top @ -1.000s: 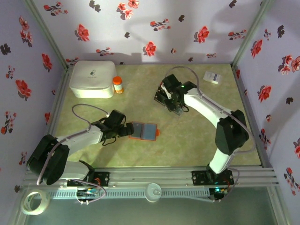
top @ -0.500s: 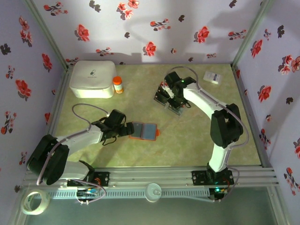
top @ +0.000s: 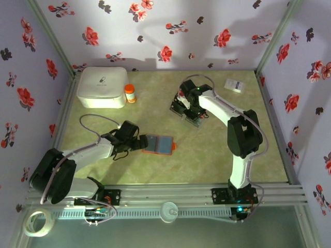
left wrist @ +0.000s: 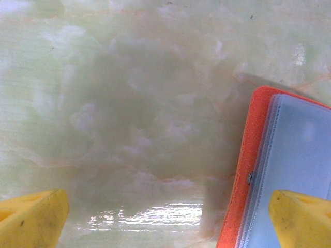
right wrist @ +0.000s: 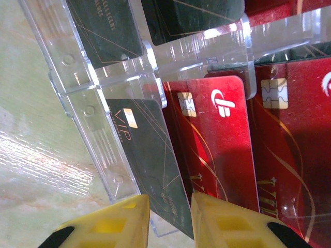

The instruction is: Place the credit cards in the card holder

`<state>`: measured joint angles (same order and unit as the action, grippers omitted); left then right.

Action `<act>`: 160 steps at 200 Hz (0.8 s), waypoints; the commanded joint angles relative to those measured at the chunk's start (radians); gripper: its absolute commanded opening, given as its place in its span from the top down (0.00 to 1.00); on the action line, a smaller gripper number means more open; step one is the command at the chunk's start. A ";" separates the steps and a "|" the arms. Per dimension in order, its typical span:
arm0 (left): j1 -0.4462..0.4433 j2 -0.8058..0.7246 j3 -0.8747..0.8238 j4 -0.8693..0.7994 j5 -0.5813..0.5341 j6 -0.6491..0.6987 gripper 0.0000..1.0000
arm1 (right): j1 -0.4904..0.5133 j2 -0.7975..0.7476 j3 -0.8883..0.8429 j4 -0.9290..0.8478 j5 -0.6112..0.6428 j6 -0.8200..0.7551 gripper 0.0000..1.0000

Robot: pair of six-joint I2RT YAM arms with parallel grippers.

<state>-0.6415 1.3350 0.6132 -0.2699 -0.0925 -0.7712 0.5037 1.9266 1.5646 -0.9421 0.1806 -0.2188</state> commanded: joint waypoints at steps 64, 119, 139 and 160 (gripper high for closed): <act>-0.006 -0.016 0.025 -0.030 0.003 0.015 0.00 | -0.008 0.047 0.031 -0.021 -0.027 -0.019 0.76; -0.007 -0.017 0.024 -0.032 0.003 0.016 0.00 | -0.008 0.028 0.027 -0.024 -0.040 -0.018 0.89; -0.007 -0.019 0.024 -0.032 0.003 0.014 0.00 | -0.008 0.016 0.032 -0.032 -0.051 -0.023 0.93; -0.006 -0.022 0.022 -0.034 0.003 0.014 0.00 | -0.007 -0.005 0.042 -0.046 -0.077 -0.031 0.95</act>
<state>-0.6415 1.3350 0.6144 -0.2707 -0.0925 -0.7712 0.4992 1.9537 1.5864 -0.9531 0.1520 -0.2363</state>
